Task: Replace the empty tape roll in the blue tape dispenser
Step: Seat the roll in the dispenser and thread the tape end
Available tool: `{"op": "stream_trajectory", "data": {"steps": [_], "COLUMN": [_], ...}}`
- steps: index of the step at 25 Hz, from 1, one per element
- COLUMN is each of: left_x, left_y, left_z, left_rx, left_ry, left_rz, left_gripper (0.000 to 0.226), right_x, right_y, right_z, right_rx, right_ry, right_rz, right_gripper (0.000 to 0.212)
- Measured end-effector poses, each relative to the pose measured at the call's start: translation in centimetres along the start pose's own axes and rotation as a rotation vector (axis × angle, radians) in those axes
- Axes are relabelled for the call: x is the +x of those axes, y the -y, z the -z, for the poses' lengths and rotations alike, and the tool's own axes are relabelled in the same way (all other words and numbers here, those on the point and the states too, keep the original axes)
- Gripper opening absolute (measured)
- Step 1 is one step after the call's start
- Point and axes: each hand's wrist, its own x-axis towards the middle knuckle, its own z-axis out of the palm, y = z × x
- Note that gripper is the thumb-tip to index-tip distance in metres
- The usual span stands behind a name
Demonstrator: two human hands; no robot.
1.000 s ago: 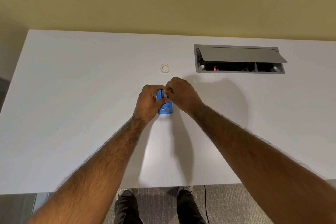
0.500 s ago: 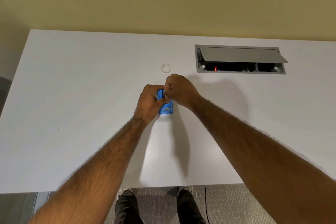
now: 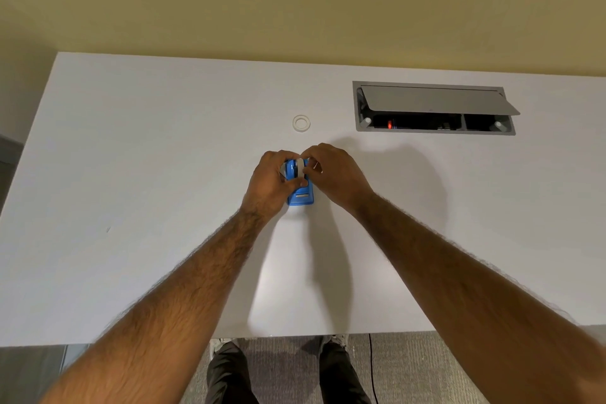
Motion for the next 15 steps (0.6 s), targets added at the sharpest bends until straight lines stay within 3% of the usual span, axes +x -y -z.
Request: {"op": "stream_trajectory", "data": {"steps": [15], "left_x": [-0.1], "left_y": [0.3], "left_z": [0.7], "left_rx": [-0.011], "left_ry": [0.057], "left_rz": [0.023], "left_gripper": [0.04], "right_x": [0.8], "right_y": [1.5], "right_z": [0.2], "right_rx": [-0.171], "right_ry": [-0.029], "right_rz": [0.046], "right_gripper": [0.018]}}
